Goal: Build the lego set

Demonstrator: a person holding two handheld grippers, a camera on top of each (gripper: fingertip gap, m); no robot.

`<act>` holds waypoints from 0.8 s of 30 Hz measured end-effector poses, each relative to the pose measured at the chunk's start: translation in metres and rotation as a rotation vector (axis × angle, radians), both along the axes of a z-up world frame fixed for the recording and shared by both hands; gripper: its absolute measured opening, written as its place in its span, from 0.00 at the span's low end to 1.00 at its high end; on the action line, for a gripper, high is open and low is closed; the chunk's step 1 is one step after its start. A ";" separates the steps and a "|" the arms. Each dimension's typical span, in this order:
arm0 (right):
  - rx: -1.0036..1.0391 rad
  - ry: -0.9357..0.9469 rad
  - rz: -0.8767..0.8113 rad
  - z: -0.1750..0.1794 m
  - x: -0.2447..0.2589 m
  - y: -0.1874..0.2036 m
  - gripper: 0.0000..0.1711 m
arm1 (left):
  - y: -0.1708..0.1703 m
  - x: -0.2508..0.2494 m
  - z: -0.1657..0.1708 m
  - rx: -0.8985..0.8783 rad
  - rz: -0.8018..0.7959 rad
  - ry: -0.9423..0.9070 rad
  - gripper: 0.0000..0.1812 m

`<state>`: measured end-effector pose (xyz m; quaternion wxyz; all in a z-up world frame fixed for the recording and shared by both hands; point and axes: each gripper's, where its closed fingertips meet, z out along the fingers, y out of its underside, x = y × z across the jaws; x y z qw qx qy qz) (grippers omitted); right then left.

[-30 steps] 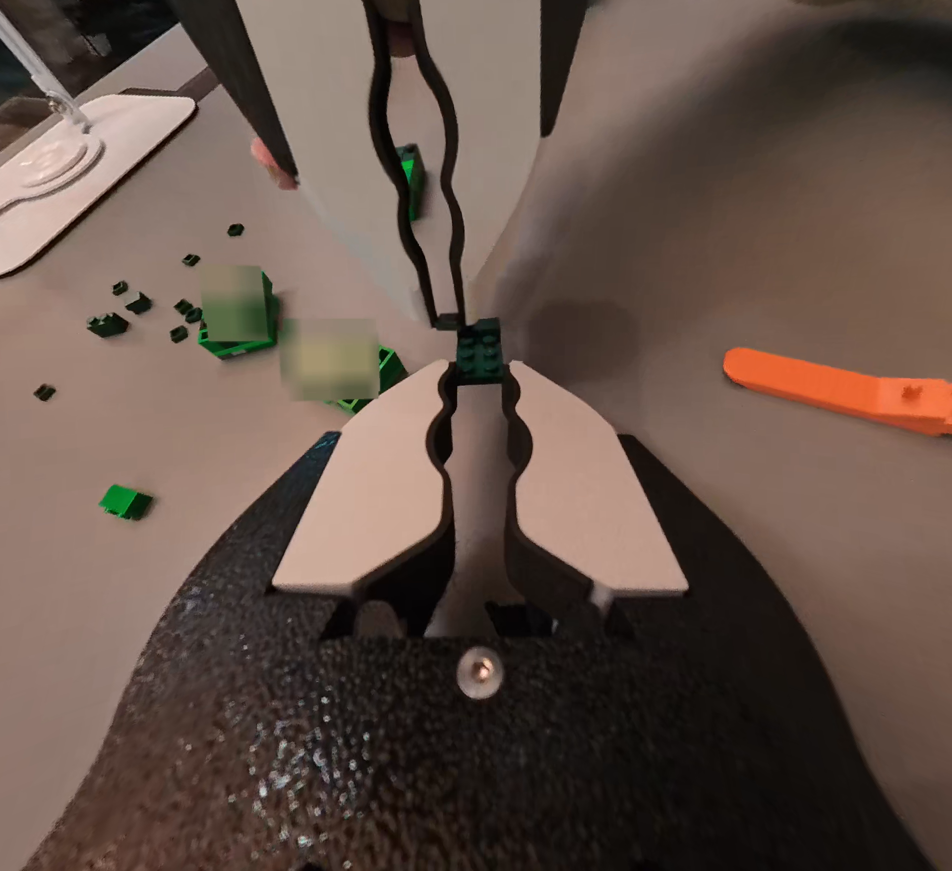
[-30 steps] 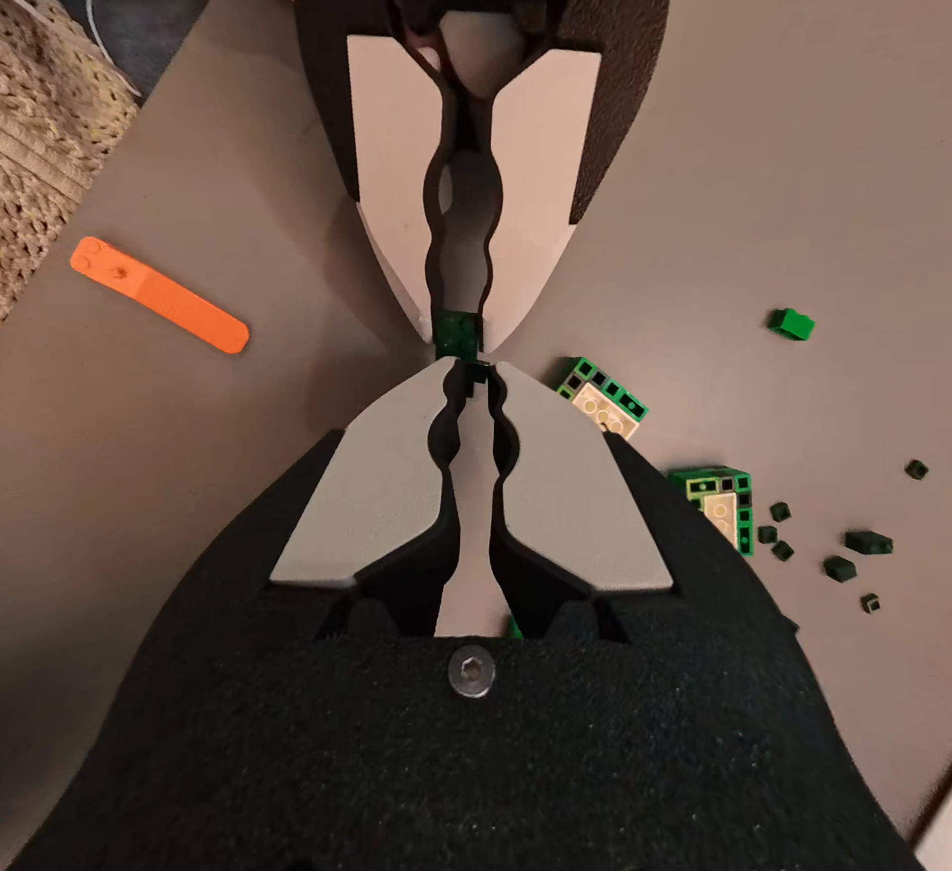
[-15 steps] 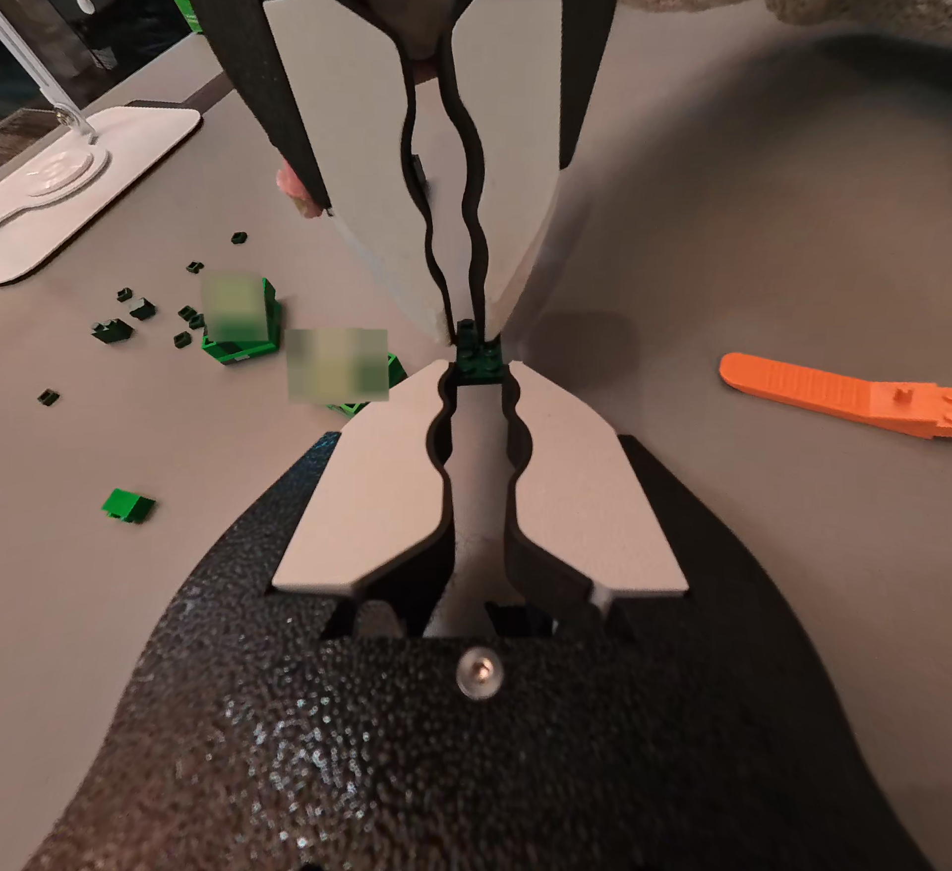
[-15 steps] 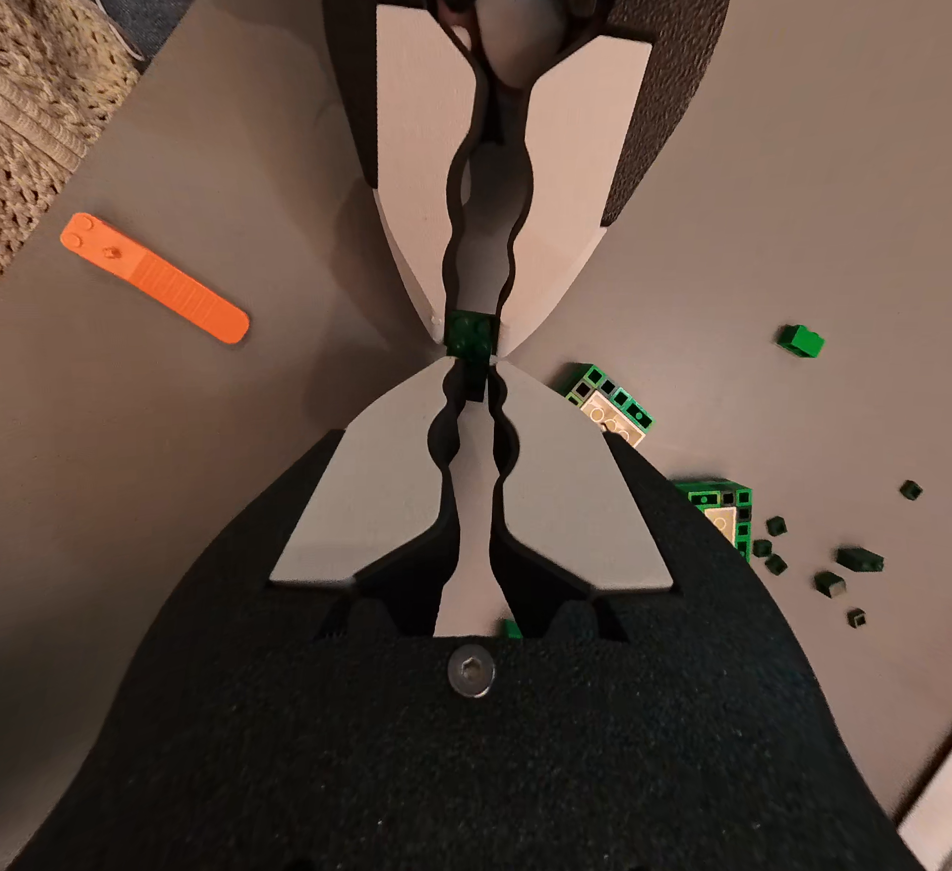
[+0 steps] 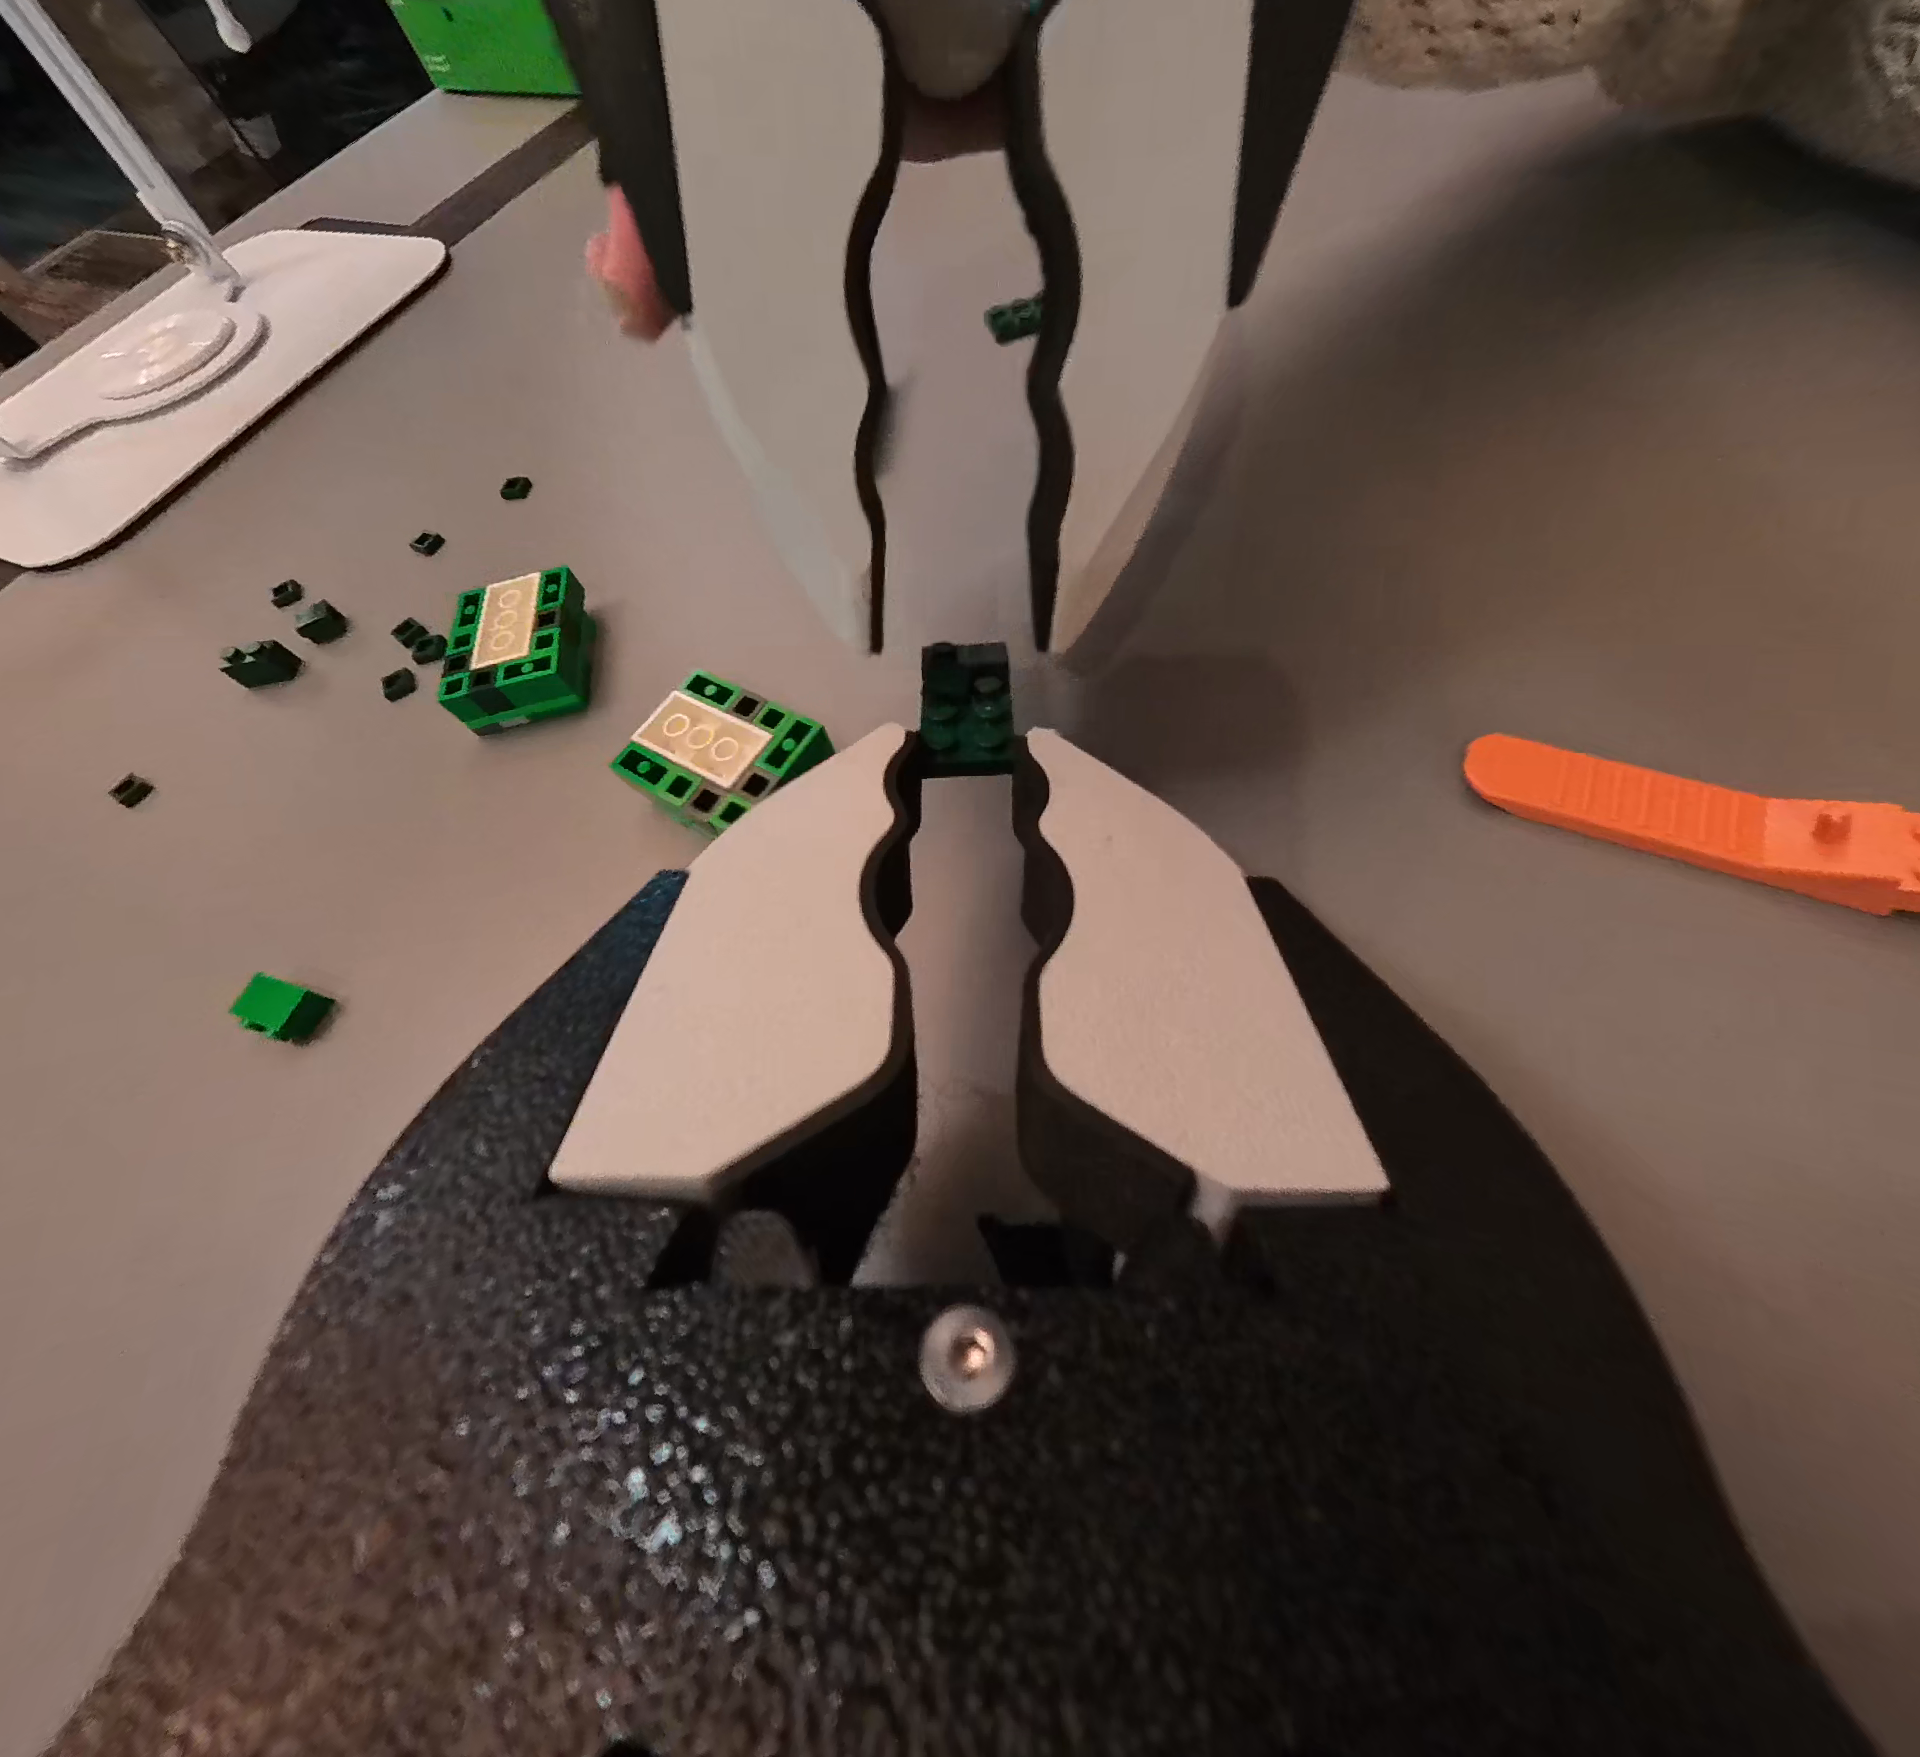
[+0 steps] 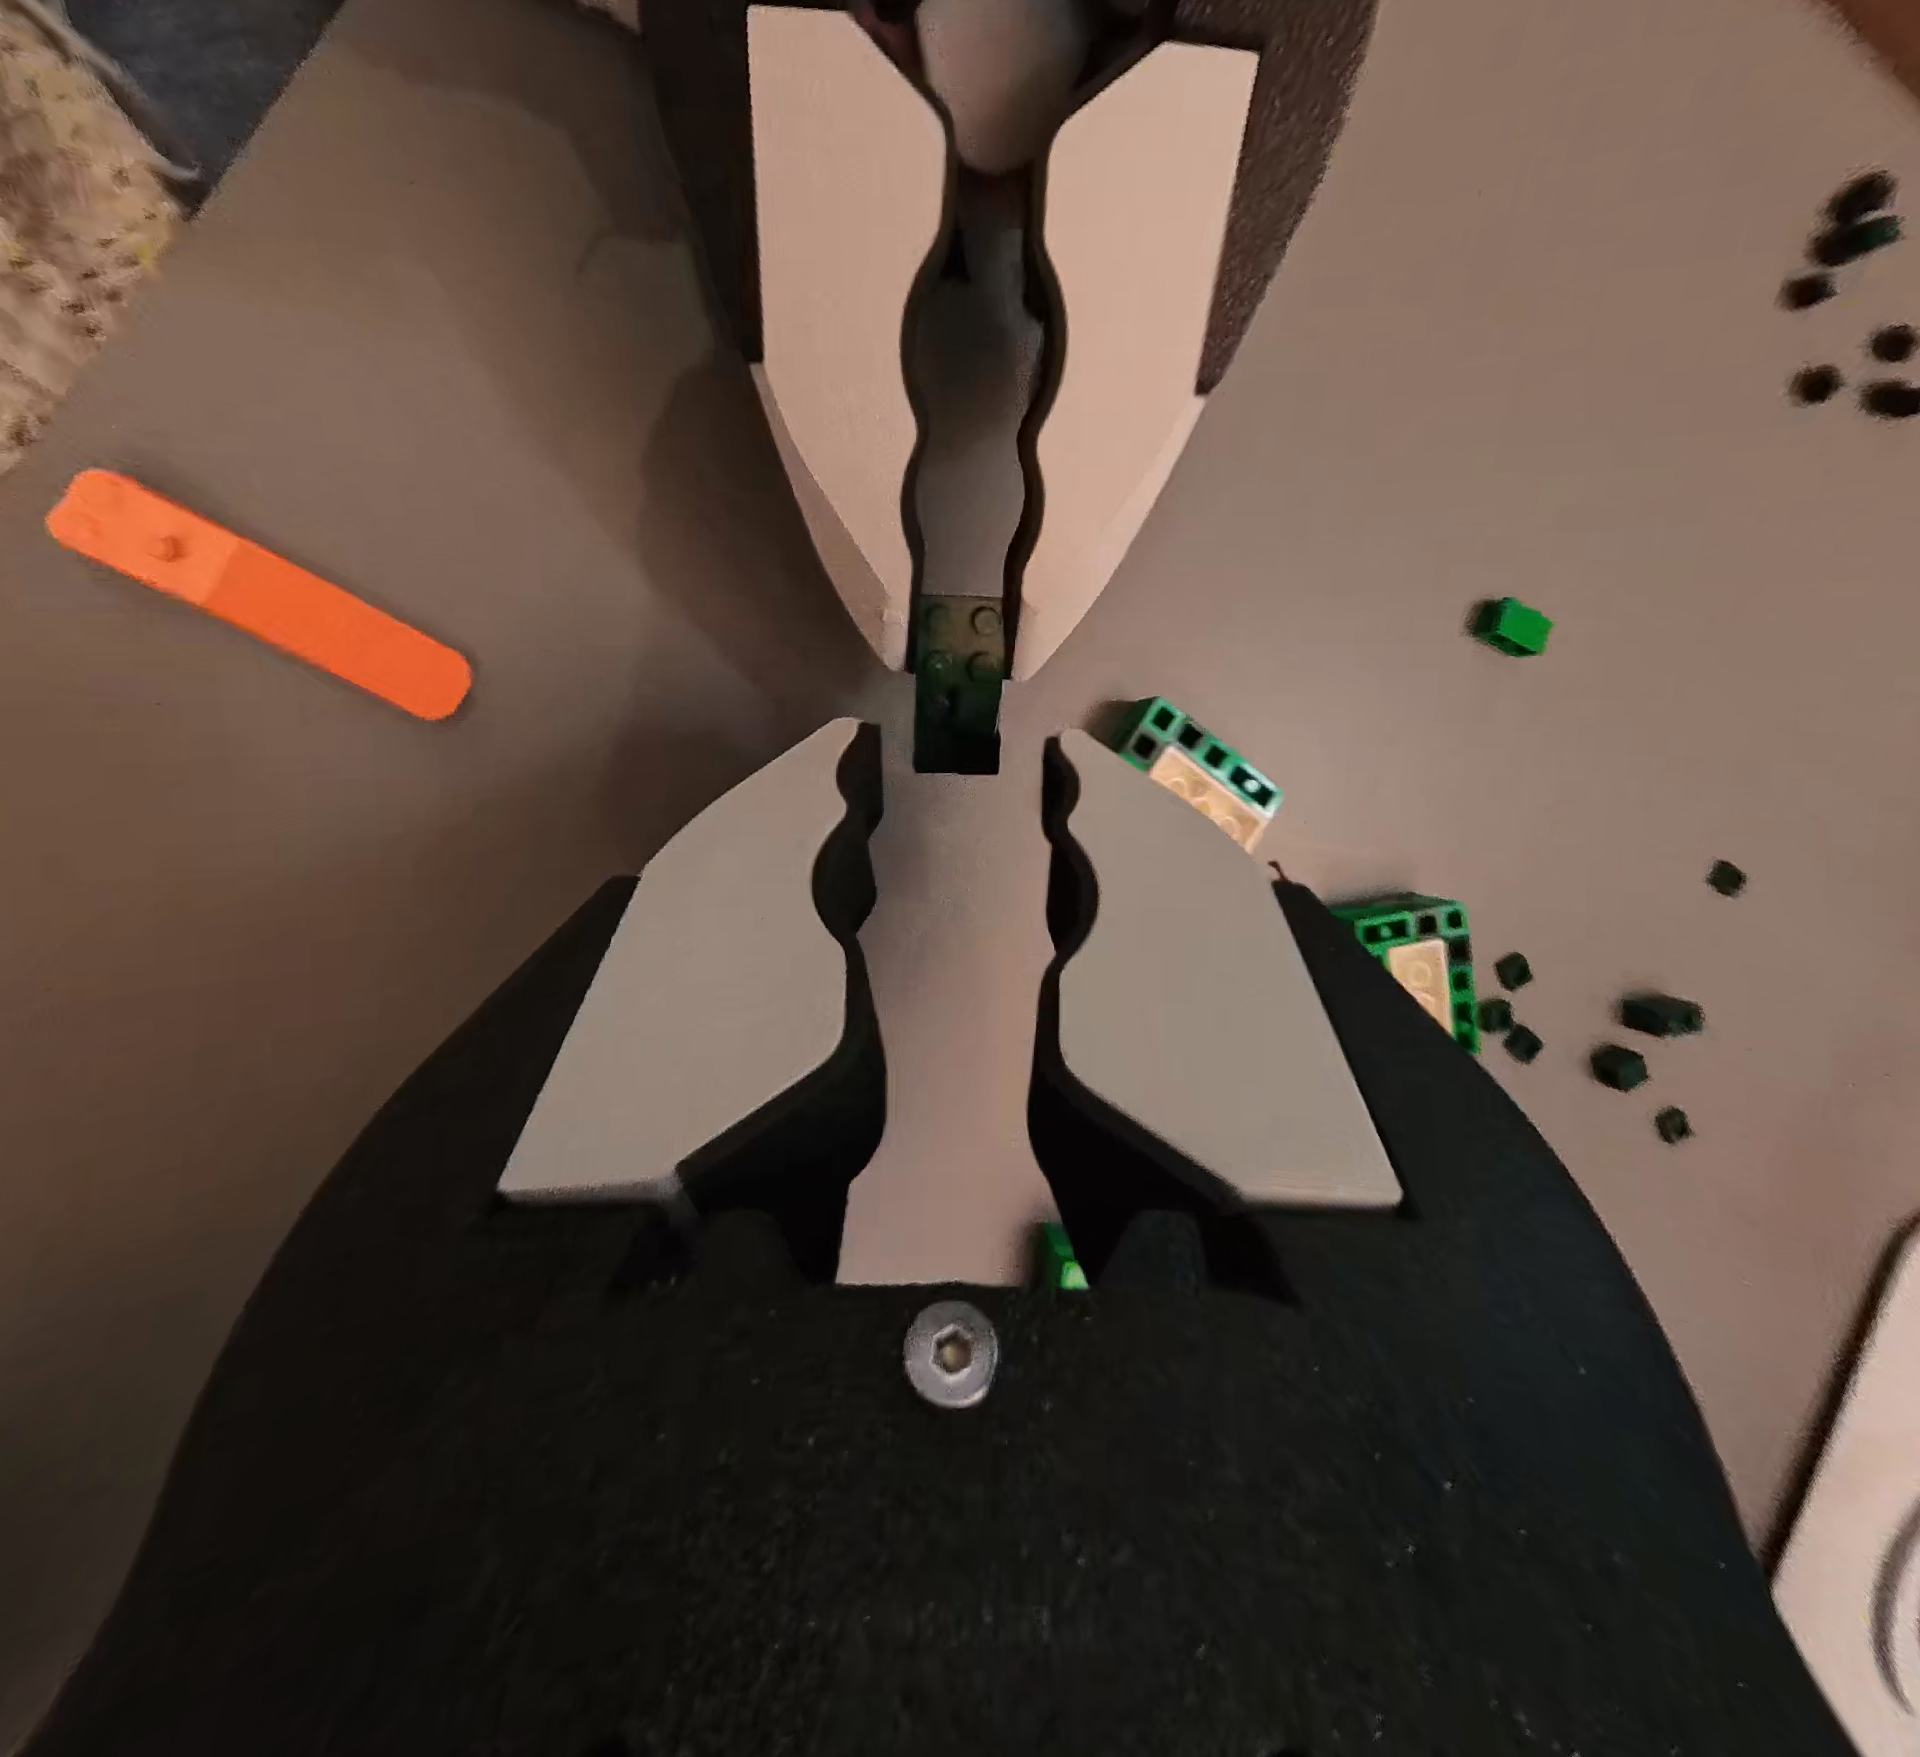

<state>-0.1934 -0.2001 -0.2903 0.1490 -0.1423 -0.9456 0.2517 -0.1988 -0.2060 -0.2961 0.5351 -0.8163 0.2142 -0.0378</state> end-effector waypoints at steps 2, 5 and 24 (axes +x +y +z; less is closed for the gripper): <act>-0.017 0.141 -0.039 0.006 -0.003 0.000 0.20 | 0.001 -0.003 0.003 0.016 0.021 -0.018 0.09; 0.039 0.475 -0.066 0.017 -0.007 -0.001 0.23 | 0.001 -0.009 0.009 0.045 0.047 -0.066 0.09; 0.446 1.052 -0.090 0.008 -0.021 -0.007 0.08 | 0.000 -0.010 0.012 0.056 0.044 -0.105 0.09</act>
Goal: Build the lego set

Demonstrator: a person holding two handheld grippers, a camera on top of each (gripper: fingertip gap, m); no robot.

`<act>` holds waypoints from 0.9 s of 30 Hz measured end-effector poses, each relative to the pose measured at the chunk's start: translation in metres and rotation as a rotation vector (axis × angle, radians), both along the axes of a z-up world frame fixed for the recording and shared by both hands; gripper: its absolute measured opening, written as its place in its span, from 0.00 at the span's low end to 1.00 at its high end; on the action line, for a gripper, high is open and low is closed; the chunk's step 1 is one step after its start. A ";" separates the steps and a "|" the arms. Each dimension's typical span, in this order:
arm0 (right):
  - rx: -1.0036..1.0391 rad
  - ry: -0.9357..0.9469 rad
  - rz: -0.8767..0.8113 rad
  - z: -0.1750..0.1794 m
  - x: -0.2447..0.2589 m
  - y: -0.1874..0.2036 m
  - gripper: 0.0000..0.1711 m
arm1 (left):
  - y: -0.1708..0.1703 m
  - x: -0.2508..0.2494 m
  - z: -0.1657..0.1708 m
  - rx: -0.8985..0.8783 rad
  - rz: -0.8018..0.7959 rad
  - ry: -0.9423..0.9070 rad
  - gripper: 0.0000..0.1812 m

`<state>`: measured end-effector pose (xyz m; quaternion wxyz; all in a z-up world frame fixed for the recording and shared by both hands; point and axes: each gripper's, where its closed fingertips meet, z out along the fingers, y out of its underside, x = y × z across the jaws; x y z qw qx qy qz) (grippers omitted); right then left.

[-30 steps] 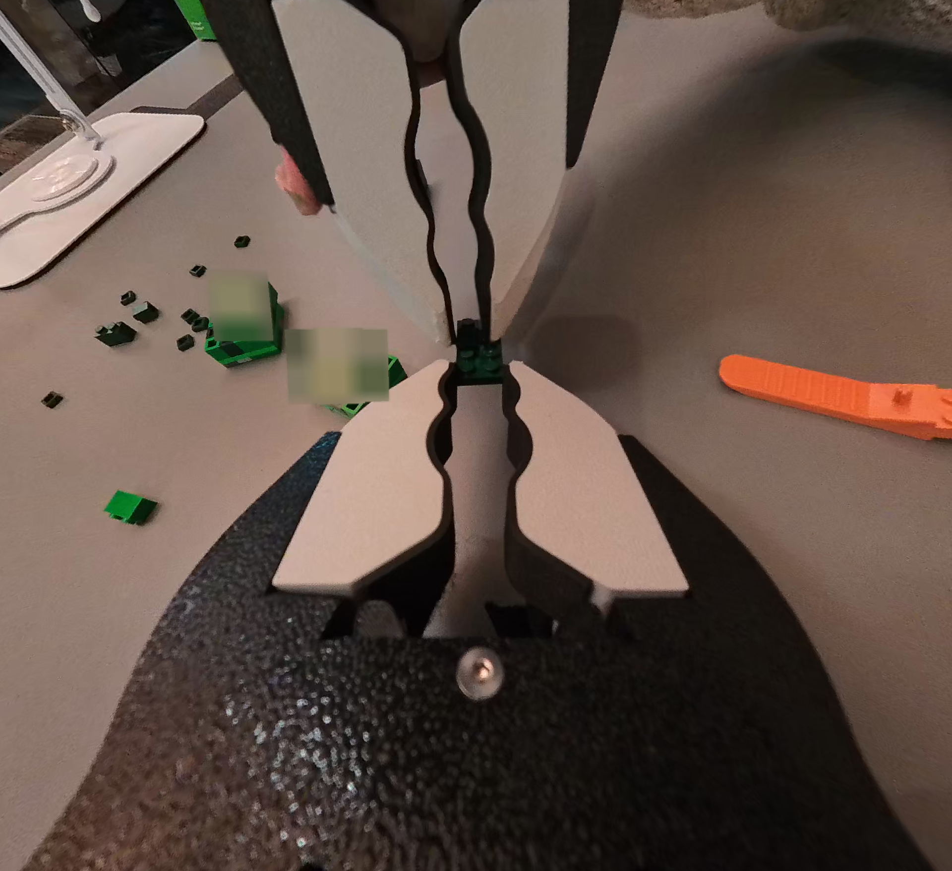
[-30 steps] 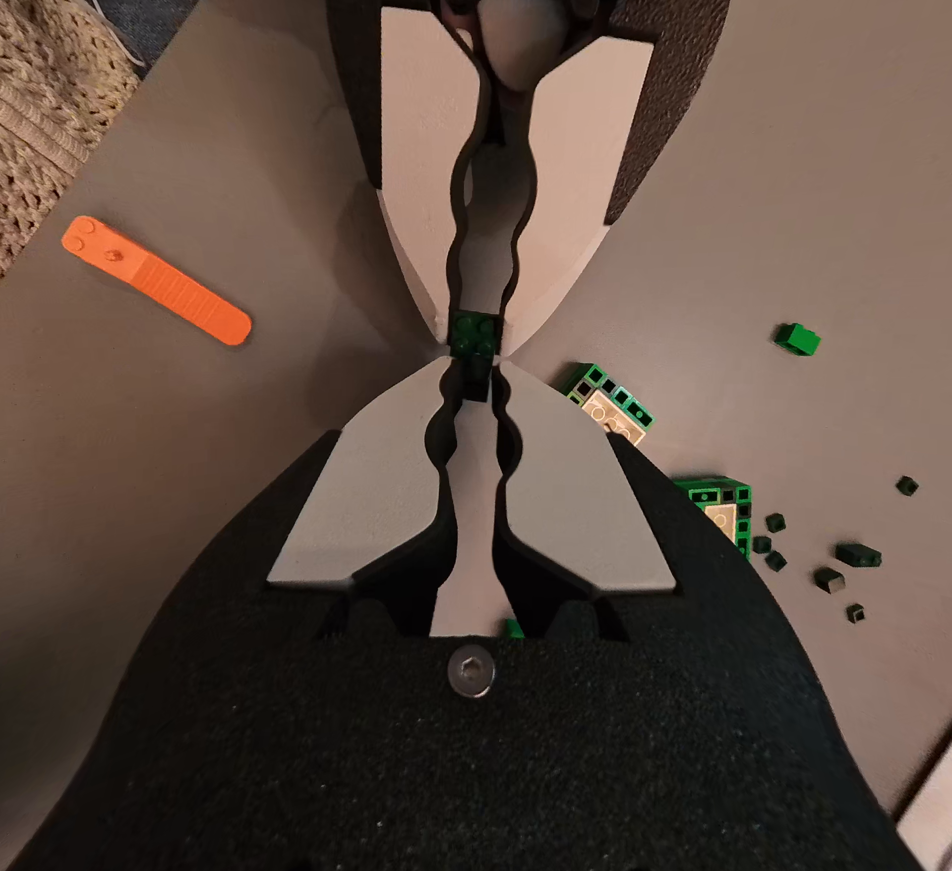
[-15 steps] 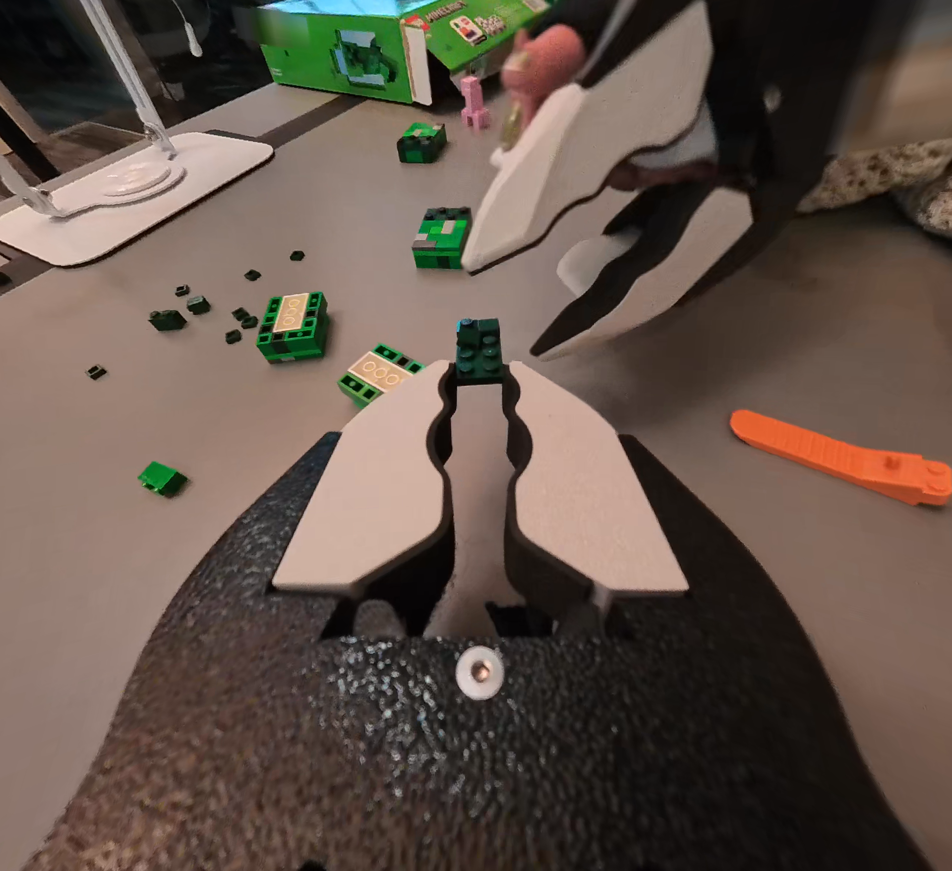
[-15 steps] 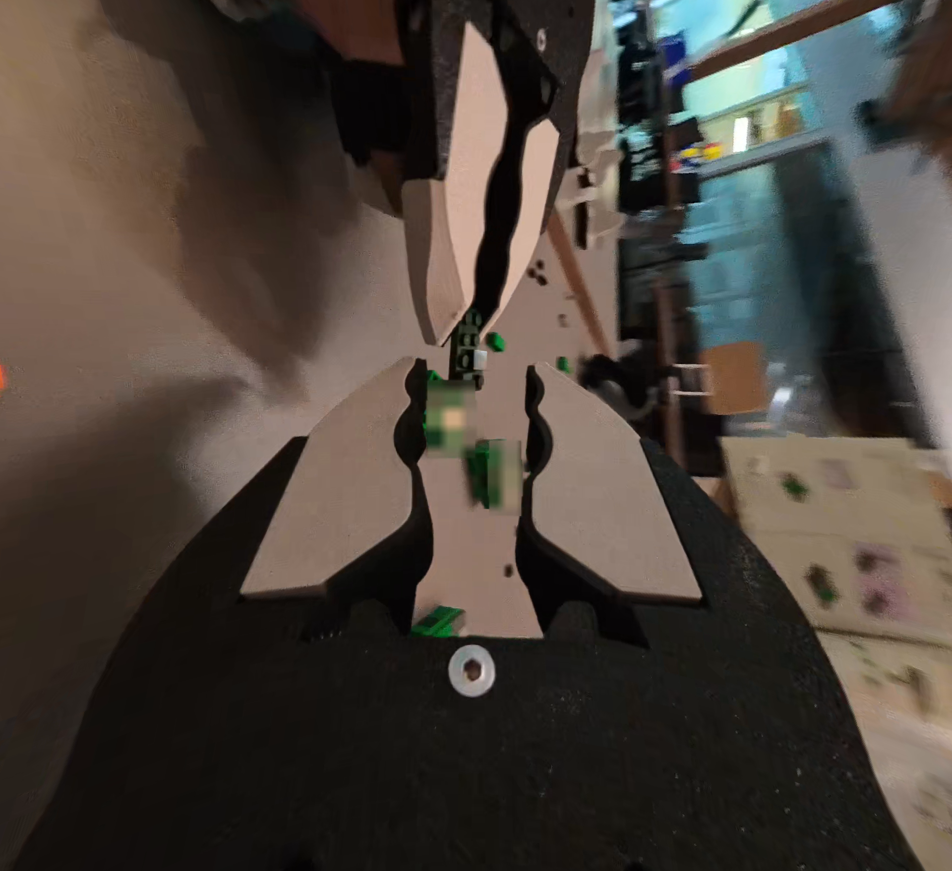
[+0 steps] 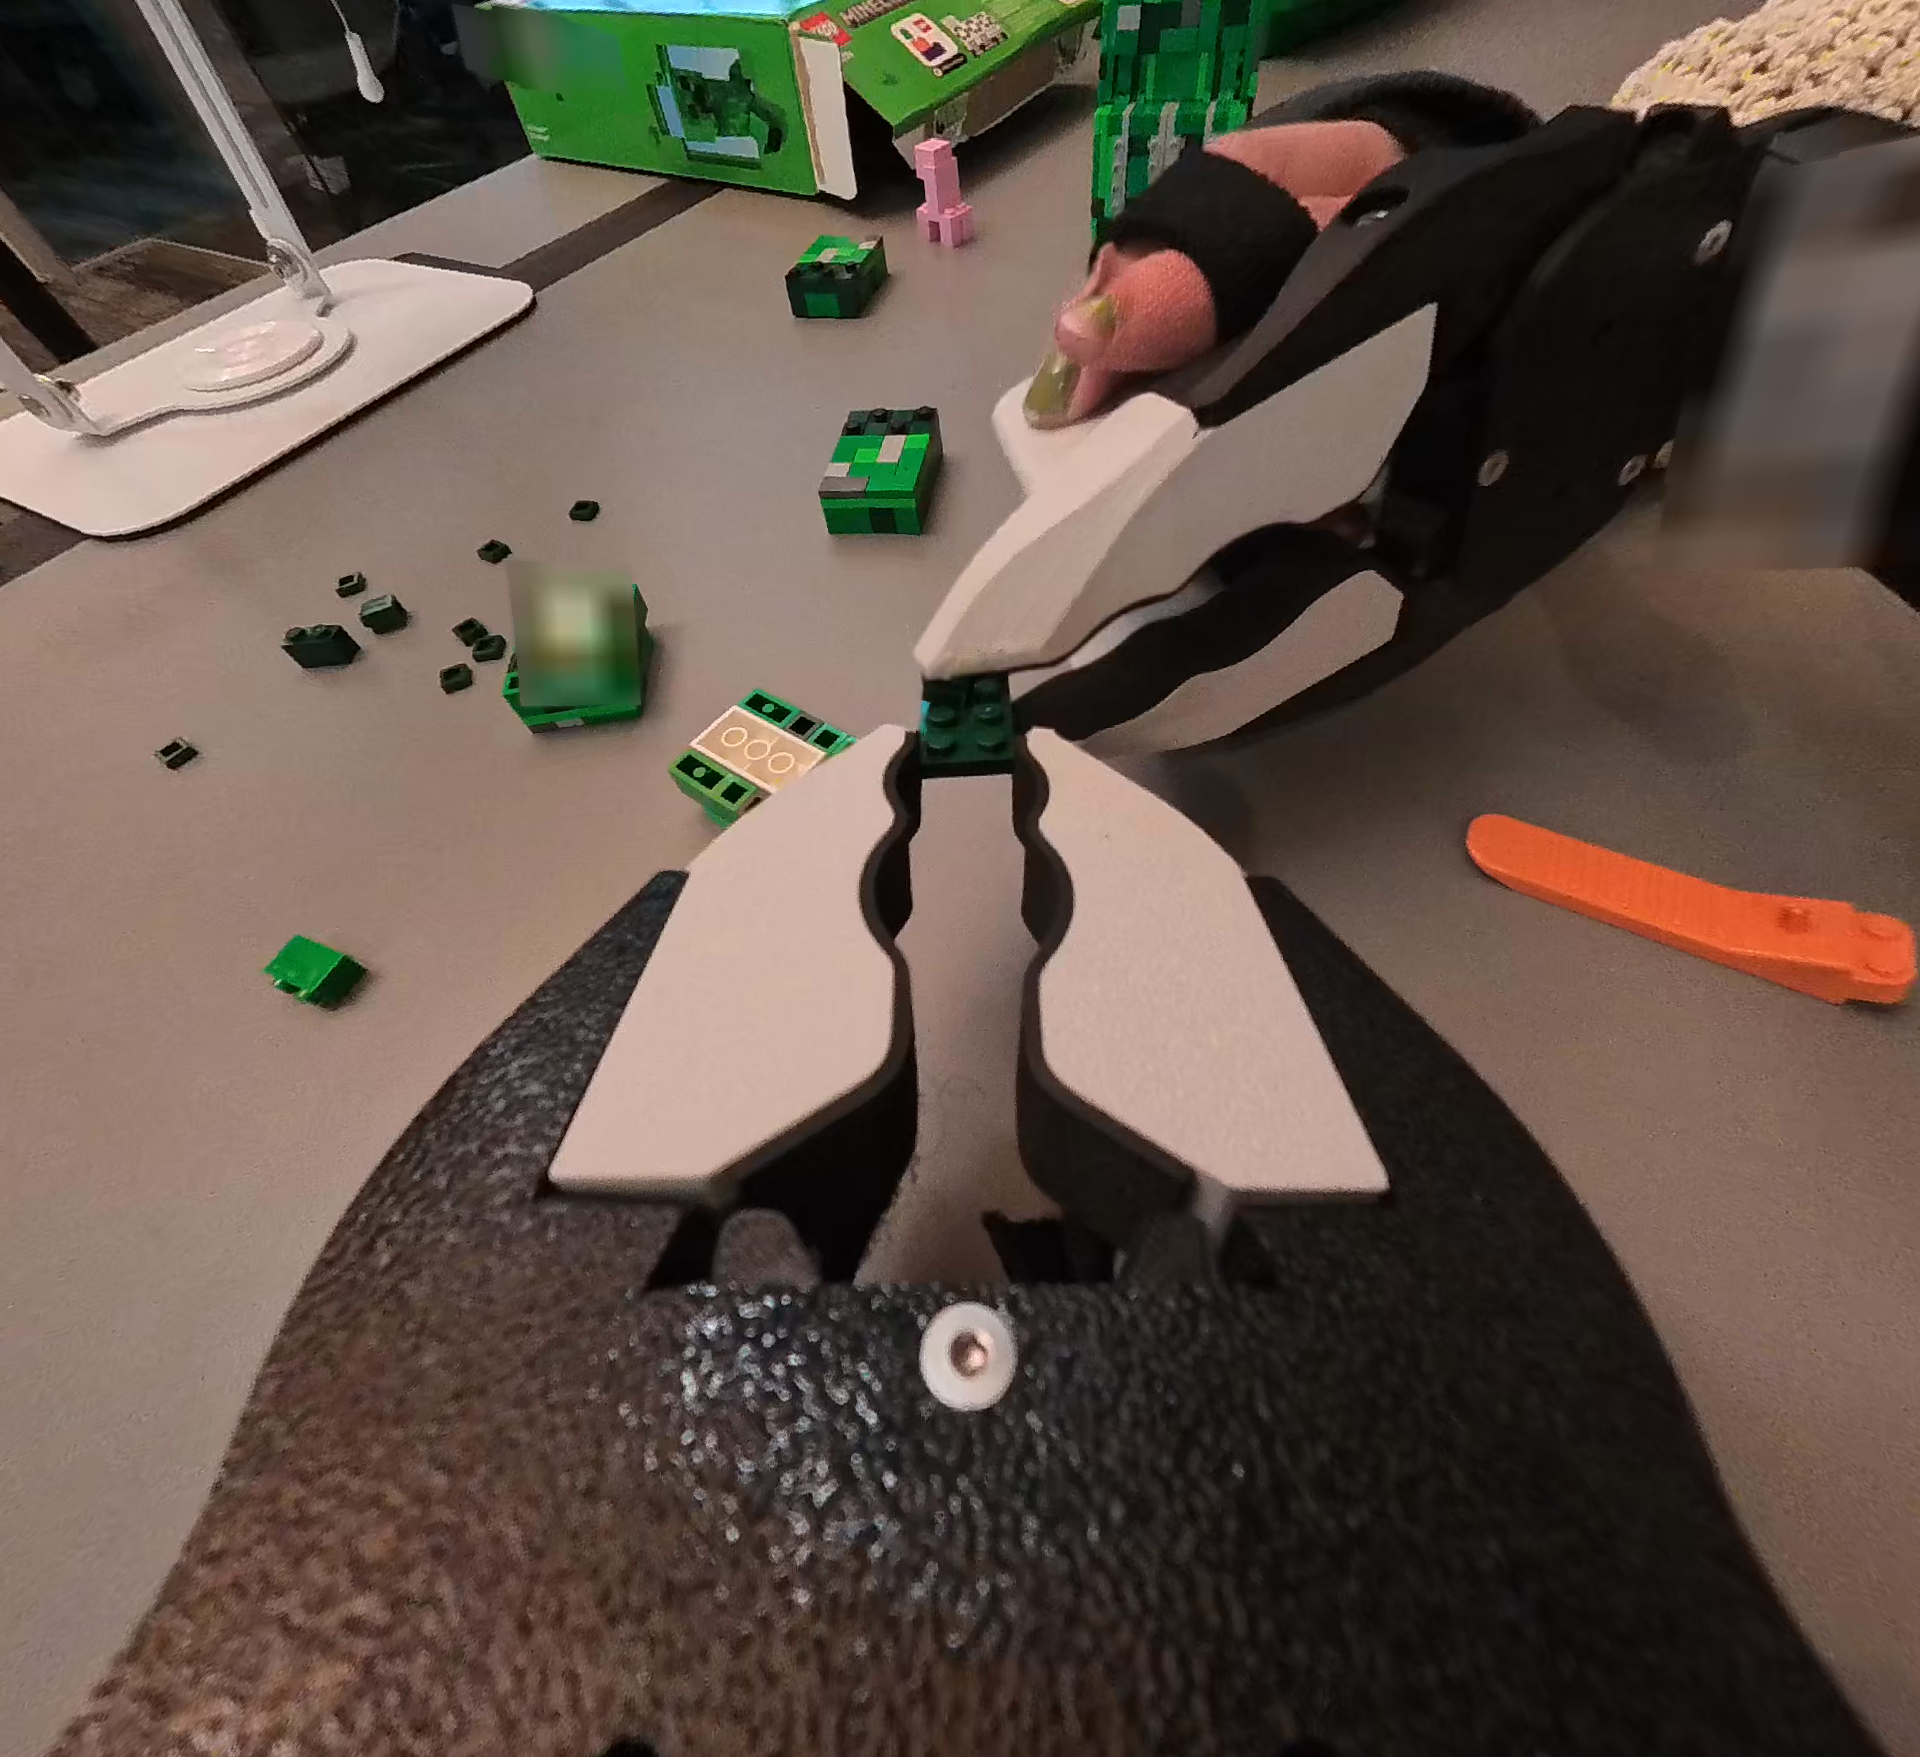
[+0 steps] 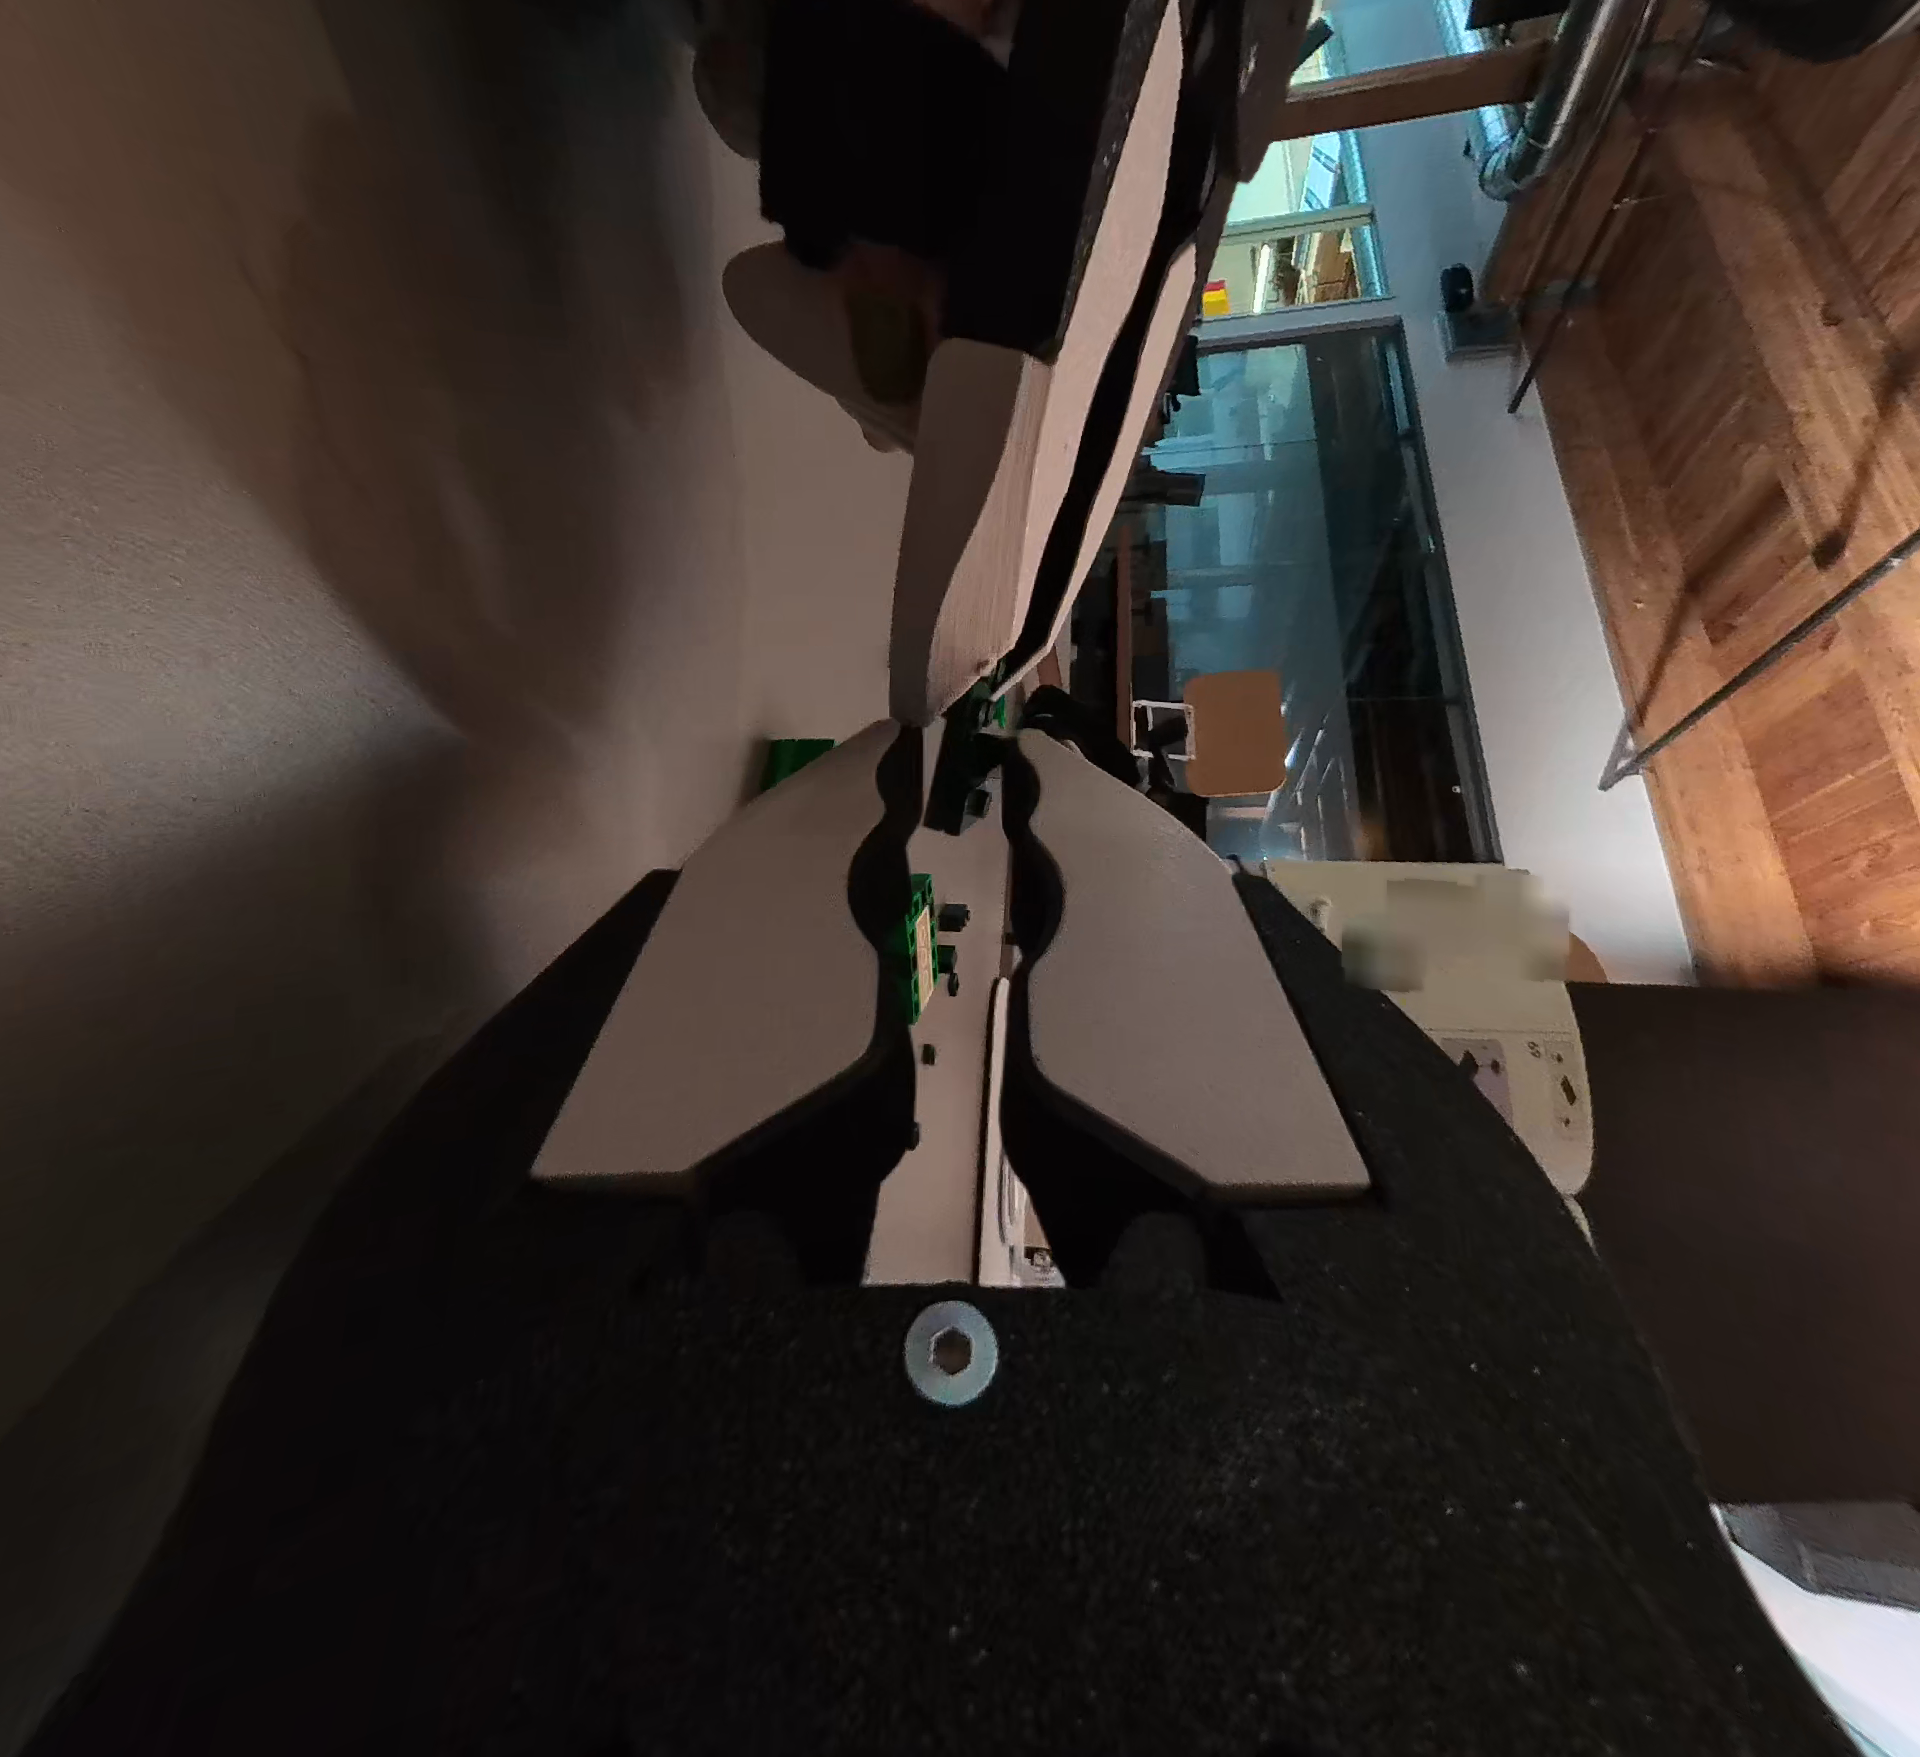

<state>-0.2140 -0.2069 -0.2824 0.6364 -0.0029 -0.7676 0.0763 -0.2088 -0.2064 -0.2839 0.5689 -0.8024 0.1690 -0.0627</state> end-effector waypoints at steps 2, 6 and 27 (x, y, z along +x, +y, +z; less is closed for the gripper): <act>-0.001 0.003 -0.006 0.000 0.000 0.001 0.07 | 0.000 0.000 0.000 -0.001 0.000 0.005 0.09; -0.008 0.008 0.008 0.001 0.002 0.000 0.06 | -0.001 0.002 0.000 0.000 -0.014 0.003 0.09; -0.096 0.049 0.095 0.011 0.011 0.005 0.04 | 0.001 0.005 0.022 0.143 0.000 -0.083 0.16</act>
